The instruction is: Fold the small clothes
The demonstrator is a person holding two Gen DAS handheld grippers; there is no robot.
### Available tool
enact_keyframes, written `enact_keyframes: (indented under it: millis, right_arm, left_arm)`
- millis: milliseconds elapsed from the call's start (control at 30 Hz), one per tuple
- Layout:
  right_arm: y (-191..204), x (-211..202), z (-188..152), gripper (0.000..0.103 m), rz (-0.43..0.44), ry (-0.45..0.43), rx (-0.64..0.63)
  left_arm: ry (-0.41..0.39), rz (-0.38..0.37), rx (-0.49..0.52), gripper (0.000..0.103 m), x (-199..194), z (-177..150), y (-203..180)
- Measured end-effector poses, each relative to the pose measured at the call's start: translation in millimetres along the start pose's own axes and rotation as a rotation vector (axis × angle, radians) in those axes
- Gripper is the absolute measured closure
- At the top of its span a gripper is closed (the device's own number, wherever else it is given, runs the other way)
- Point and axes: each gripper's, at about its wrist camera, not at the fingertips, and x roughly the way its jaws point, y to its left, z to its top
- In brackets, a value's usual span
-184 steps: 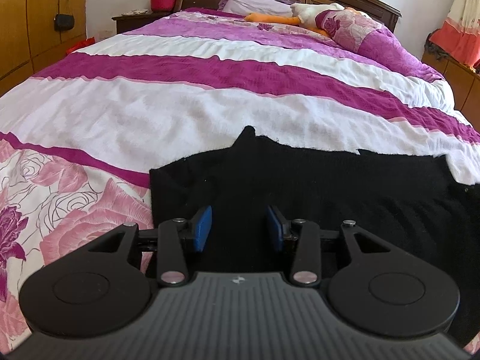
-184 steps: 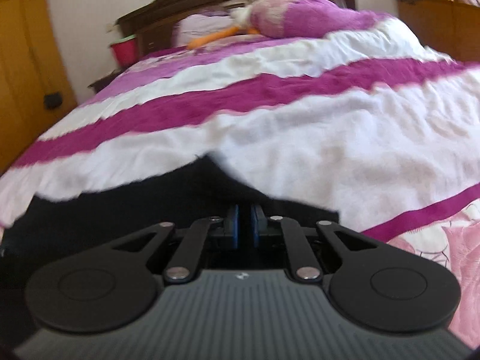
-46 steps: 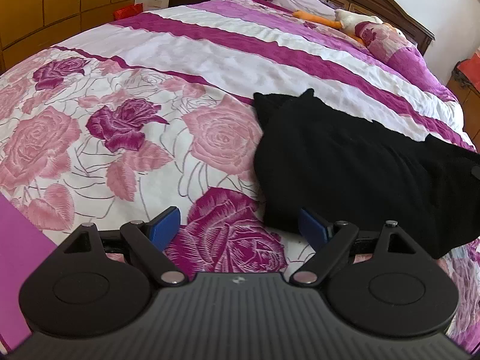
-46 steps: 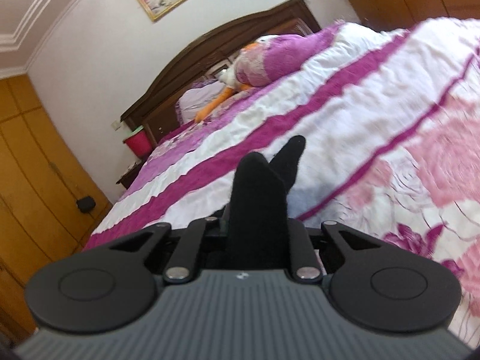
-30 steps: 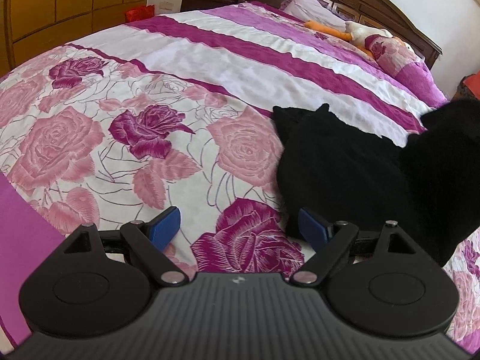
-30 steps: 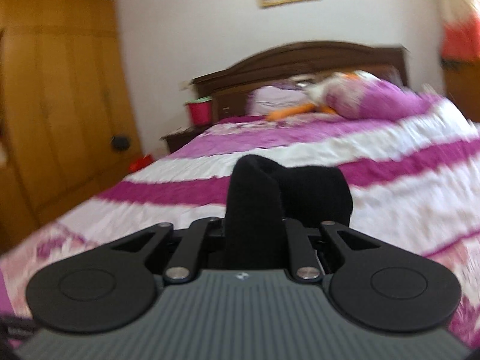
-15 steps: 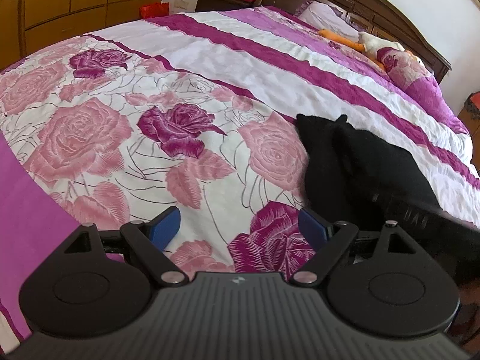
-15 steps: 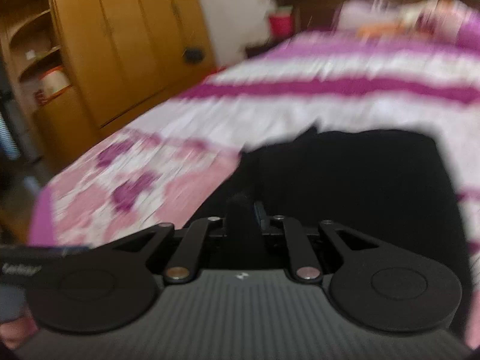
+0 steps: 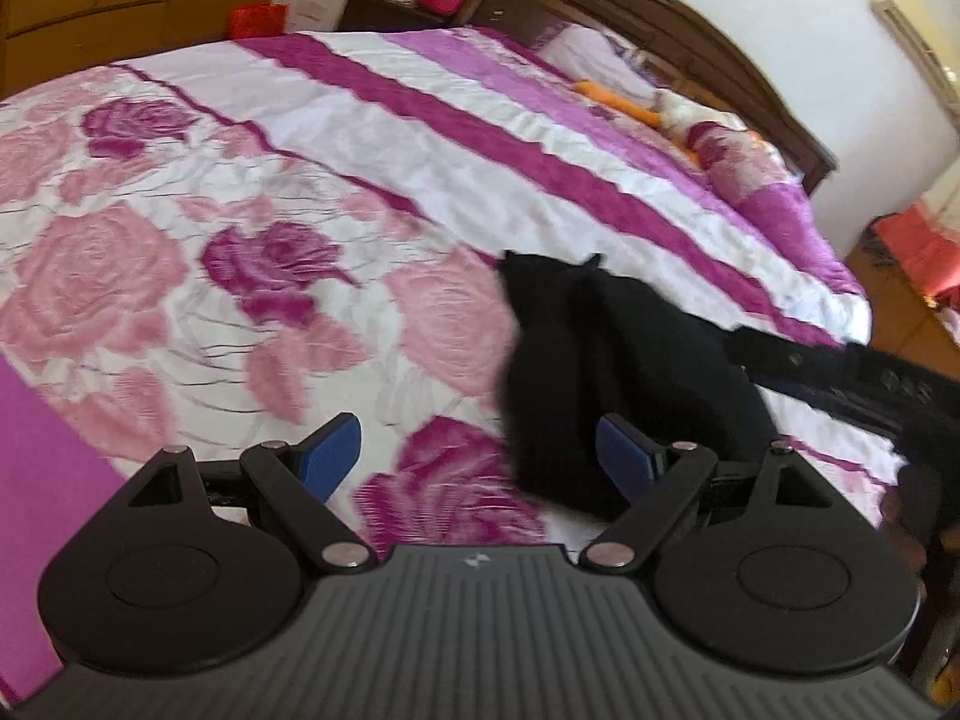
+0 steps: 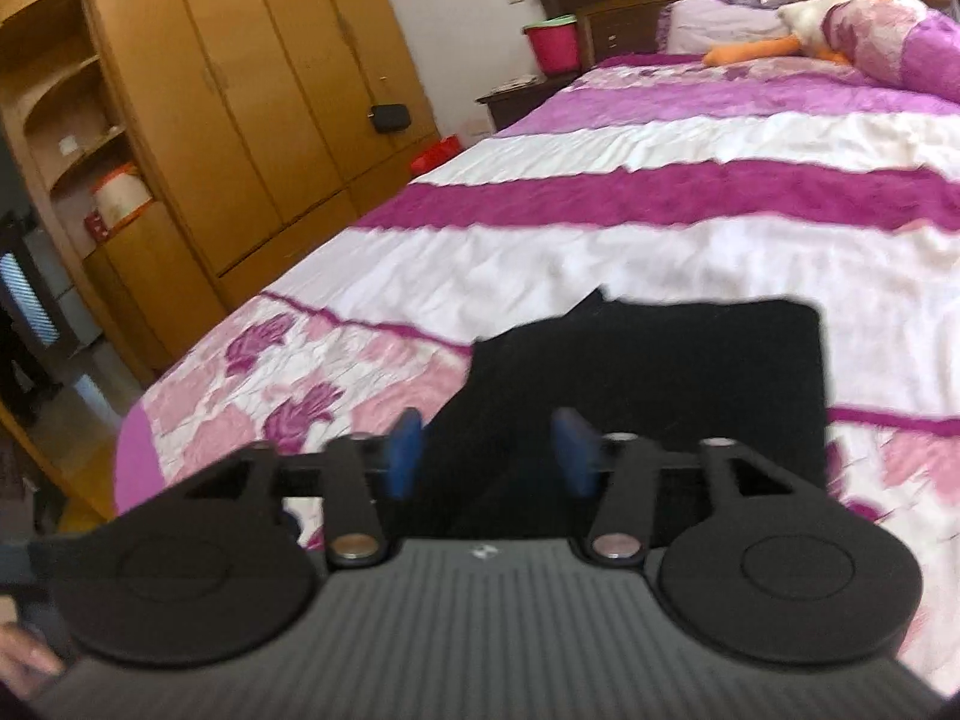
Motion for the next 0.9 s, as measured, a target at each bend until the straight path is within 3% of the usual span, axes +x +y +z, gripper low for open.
enact_keyframes:
  millis: [167, 333, 500, 633, 833, 900]
  right_arm:
    - [1, 21, 27, 0.047, -0.078, 0.138, -0.015]
    - [18, 50, 53, 0.048, -0.096, 0.254, -0.031]
    - [34, 97, 68, 0.045, -0.167, 0.398, -0.048]
    - [42, 127, 65, 0.045, -0.231, 0.440, -0.092]
    - [50, 160, 52, 0.045, -0.322, 0.490, -0.191]
    - [51, 165, 48, 0.045, -0.329, 0.486, -0.224]
  left_arm:
    - [0.003, -0.105, 0.022, 0.015, 7, -1, -23]
    - [-0.009, -0.193, 0.085, 0.016, 18, -4, -44]
    - [0.008, -0.289, 0.098, 0.024, 32, -8, -55]
    - [0.033, -0.294, 0.071, 0.035, 44, -13, -54]
    - [0.060, -0.270, 0.034, 0.036, 58, -19, -47]
    - [0.066, -0.274, 0.037, 0.043, 61, -19, -48]
